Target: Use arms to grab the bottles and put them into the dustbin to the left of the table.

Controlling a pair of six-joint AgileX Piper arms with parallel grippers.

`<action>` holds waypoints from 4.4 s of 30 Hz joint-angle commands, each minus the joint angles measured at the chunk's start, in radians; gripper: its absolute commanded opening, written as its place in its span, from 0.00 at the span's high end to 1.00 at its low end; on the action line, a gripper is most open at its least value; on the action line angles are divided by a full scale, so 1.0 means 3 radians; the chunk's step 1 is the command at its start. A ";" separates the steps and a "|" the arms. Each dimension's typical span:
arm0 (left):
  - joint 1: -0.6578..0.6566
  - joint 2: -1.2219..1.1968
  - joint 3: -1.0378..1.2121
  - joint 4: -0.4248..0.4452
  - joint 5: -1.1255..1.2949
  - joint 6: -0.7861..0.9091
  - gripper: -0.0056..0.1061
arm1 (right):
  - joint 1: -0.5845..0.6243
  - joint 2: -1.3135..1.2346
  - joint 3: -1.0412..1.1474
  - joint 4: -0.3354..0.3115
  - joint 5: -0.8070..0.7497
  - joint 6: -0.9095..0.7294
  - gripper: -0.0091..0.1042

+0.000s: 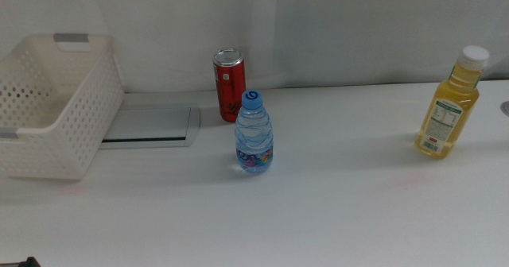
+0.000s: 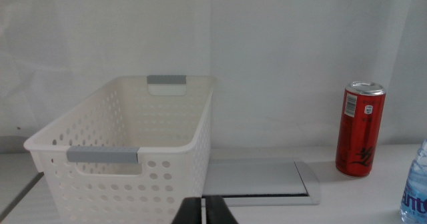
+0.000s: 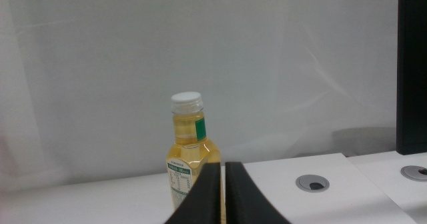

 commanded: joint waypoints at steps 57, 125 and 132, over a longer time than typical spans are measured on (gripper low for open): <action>-0.1578 0.1940 -0.1841 0.0468 -0.0076 -0.0215 0.13 | 0.0014 -0.0111 0.0012 0.0326 -0.0279 0.0001 0.01; -0.2217 0.6094 -0.2691 0.0066 -0.2823 -0.0740 0.15 | 0.0014 -0.0111 0.0012 0.0356 -0.0345 0.0001 0.01; -0.2217 0.6094 -0.2706 -0.0412 -0.2871 -0.0364 0.64 | 0.0014 -0.0111 0.0012 0.0356 -0.0345 0.0001 0.01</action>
